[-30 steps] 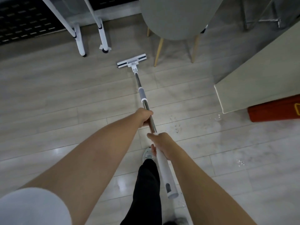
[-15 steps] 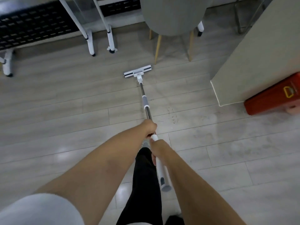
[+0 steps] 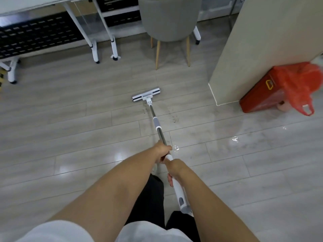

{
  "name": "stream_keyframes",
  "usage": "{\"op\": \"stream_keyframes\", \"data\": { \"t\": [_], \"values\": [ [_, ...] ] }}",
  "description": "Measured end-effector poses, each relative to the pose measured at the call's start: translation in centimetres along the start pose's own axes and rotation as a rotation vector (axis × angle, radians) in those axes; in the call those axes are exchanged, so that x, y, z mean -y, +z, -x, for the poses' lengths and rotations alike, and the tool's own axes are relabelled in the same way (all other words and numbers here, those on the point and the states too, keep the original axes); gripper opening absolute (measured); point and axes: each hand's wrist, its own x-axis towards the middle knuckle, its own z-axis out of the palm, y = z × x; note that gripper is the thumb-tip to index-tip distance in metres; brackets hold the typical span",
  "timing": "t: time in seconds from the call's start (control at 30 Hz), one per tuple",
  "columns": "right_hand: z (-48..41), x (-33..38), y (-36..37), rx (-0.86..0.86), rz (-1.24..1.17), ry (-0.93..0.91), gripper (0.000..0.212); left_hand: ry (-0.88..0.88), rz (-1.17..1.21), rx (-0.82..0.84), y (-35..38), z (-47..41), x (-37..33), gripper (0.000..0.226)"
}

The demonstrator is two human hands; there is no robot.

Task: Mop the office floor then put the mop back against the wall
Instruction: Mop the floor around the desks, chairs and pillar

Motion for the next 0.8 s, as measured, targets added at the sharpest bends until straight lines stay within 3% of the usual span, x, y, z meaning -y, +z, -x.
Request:
{"op": "stream_keyframes", "data": {
  "t": [0.2, 0.57, 0.7, 0.8],
  "values": [
    [-2.1, 4.1, 1.0, -0.055, -0.036, -0.067, 0.045, 0.069, -0.025, -0.103, -2.9, -3.1, -2.5, 0.024],
    [-11.6, 22.7, -0.5, -0.139, 0.024, -0.01, 0.045, 0.101, -0.042, -0.098, -12.8, -15.3, -15.6, 0.026],
    [-13.5, 24.2, 0.4, -0.113, 0.039, 0.096, 0.034, 0.087, -0.054, -0.086, -13.7, -16.9, -15.9, 0.027],
    [-13.1, 22.0, 0.9, -0.112, 0.0, 0.078, 0.042, 0.044, -0.092, -0.075, -12.9, -16.8, -14.2, 0.036]
  ]
}}
